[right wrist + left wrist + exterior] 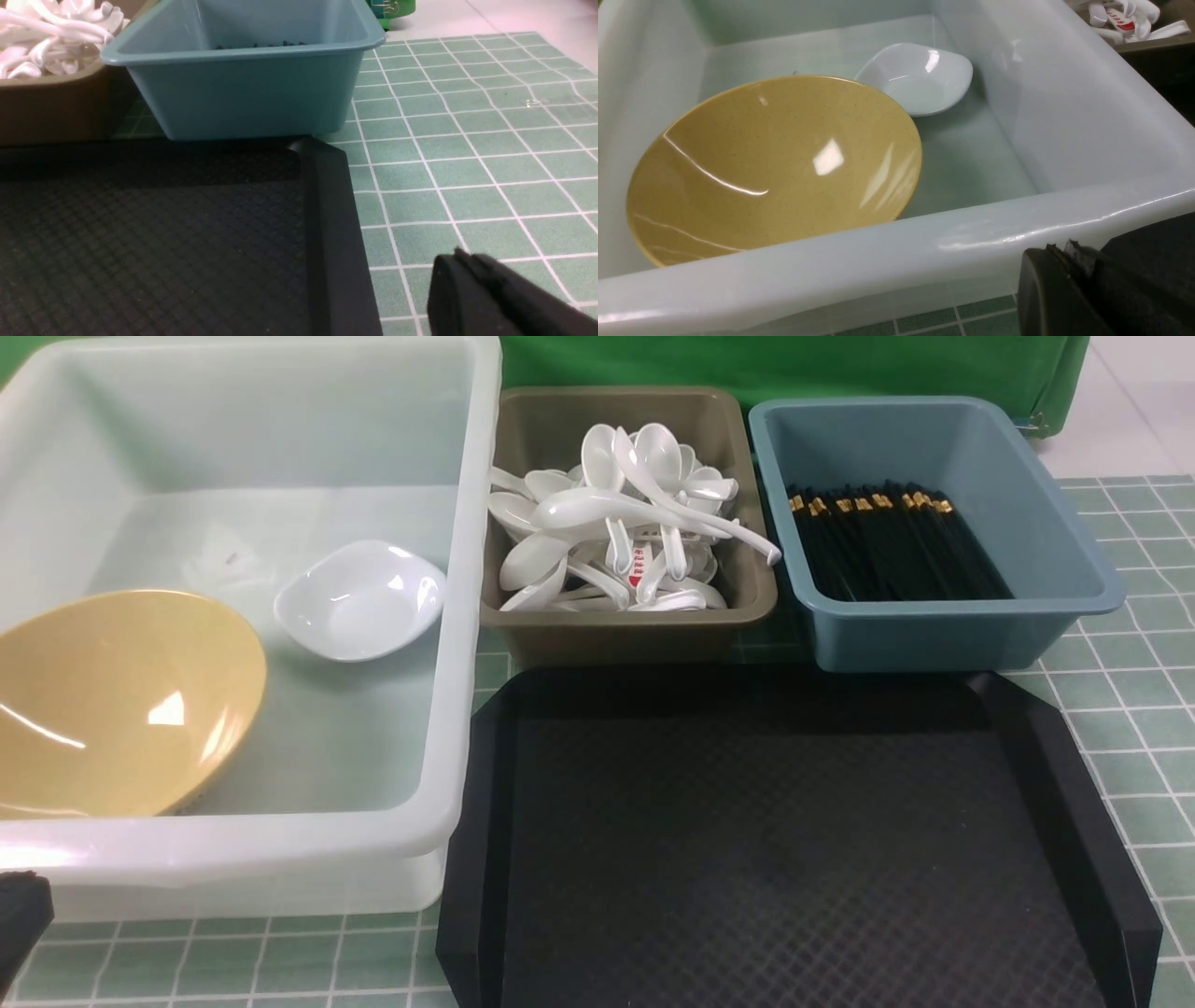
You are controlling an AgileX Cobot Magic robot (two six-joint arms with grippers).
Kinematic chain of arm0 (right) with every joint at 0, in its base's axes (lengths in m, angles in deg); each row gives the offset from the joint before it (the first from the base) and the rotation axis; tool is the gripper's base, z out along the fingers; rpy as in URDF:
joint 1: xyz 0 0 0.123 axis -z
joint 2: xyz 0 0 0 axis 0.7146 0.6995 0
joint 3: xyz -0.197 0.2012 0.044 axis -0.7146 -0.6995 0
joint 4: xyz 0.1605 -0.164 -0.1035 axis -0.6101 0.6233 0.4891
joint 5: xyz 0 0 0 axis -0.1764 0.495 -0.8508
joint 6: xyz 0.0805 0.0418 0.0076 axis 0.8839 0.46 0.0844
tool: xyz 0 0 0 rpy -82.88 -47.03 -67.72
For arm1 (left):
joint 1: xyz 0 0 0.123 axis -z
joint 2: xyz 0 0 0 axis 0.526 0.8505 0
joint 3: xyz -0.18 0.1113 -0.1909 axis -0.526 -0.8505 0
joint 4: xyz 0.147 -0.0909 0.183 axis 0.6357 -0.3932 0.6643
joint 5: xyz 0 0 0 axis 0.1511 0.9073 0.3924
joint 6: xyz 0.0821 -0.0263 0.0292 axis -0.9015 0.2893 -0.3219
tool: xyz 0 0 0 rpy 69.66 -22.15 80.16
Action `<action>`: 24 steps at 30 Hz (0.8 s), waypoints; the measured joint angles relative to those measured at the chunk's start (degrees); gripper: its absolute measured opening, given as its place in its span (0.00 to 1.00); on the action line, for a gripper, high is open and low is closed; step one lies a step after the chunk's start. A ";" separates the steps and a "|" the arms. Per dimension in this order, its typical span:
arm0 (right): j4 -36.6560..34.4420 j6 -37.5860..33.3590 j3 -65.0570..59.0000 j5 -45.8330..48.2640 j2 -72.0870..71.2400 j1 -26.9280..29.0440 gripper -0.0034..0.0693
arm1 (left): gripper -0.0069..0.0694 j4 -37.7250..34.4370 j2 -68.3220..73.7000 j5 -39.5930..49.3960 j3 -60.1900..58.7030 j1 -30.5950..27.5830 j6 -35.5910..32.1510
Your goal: On blue table put chopsticks spoon bowls plates into blue grey white boxes.
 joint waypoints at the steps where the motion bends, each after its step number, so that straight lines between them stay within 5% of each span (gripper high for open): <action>1: 0.00 -0.13 0.00 0.05 0.00 0.00 0.10 | 0.07 0.00 0.00 0.00 0.00 0.00 0.00; 24: 0.05 -0.51 0.00 0.11 0.00 -0.18 0.11 | 0.07 0.40 -0.80 -5.68 -3.01 0.00 0.07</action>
